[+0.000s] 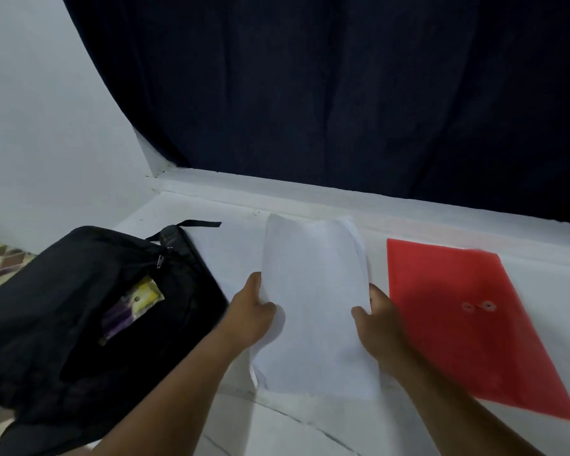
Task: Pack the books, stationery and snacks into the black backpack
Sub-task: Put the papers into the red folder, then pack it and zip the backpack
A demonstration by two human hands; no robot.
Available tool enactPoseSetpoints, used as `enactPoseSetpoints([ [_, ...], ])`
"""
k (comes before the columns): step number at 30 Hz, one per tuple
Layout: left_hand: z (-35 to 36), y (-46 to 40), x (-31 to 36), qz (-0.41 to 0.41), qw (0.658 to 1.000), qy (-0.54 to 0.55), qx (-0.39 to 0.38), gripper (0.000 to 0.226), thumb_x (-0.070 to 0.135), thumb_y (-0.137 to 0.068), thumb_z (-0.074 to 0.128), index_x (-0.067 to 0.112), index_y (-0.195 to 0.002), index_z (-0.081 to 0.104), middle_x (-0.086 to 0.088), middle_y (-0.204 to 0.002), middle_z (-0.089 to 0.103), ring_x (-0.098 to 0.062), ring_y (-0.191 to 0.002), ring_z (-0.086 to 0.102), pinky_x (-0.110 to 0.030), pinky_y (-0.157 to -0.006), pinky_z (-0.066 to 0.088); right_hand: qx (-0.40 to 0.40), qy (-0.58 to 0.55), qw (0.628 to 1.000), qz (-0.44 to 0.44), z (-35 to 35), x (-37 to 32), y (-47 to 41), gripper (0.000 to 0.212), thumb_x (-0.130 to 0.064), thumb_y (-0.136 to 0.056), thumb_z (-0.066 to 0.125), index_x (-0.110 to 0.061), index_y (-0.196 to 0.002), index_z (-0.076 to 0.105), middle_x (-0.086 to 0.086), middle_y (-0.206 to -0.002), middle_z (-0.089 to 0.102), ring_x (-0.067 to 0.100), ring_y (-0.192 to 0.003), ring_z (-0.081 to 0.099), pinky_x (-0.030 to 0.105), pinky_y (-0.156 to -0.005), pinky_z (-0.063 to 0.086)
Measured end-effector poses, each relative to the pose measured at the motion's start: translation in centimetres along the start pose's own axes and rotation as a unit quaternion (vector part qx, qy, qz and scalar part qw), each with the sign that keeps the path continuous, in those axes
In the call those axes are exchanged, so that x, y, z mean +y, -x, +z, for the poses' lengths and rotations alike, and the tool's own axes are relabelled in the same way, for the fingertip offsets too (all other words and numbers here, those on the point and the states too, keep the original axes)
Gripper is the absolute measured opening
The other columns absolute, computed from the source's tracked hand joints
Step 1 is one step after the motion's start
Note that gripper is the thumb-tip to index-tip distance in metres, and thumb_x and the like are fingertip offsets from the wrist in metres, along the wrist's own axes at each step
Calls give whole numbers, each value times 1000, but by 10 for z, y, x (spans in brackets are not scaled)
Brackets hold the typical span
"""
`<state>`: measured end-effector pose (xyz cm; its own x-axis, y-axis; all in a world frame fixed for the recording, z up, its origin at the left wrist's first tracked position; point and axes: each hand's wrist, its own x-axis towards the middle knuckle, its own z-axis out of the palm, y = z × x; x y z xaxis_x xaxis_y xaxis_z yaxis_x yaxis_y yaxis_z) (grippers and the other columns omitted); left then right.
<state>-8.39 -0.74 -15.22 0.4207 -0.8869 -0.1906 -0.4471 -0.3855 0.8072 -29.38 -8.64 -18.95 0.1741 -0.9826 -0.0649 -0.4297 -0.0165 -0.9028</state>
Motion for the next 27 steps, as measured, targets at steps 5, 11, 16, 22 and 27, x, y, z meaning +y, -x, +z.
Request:
enactPoseSetpoints([
  [5,-45,-45,-10,8,998,-38,-52,32,17,-88,55,26,-119,54,3,-104,67,-15,-92,63,-26,-73,49,-32,12,999,24,27,-29,-28,27,-4,-84,49,-23,-97,62,-1,-85,69,18,-69,64,21,-49,46],
  [11,-104,-132,-34,81,982,-160,-57,26,25,-98,54,25,-123,61,7,-106,67,-15,-93,64,-13,-73,42,67,-15,993,92,54,-47,-52,26,-6,-85,47,-21,-98,64,3,-84,69,21,-69,62,25,-53,41],
  [16,-117,-187,-65,100,917,-356,-149,54,33,-94,59,23,-145,46,-5,-147,48,-27,-138,39,-34,-114,30,145,-34,977,154,67,-38,-40,28,-1,-85,46,-19,-96,64,1,-79,66,19,-66,56,26,-54,39],
  [22,-76,-194,-60,151,840,-484,-191,52,56,-98,43,38,-147,40,-11,-143,37,-33,-133,37,-44,-110,29,277,-130,929,208,58,-23,-10,23,8,-85,45,-11,-79,56,4,-67,50,18,-61,44,21,-47,34],
  [27,-39,-193,-45,214,886,-288,-296,45,32,-100,52,31,-145,49,-7,-143,47,-27,-133,45,-32,-108,39,321,-185,900,230,42,-36,13,25,16,-86,38,13,-107,52,14,-79,41,13,-51,37,13,-37,27],
])
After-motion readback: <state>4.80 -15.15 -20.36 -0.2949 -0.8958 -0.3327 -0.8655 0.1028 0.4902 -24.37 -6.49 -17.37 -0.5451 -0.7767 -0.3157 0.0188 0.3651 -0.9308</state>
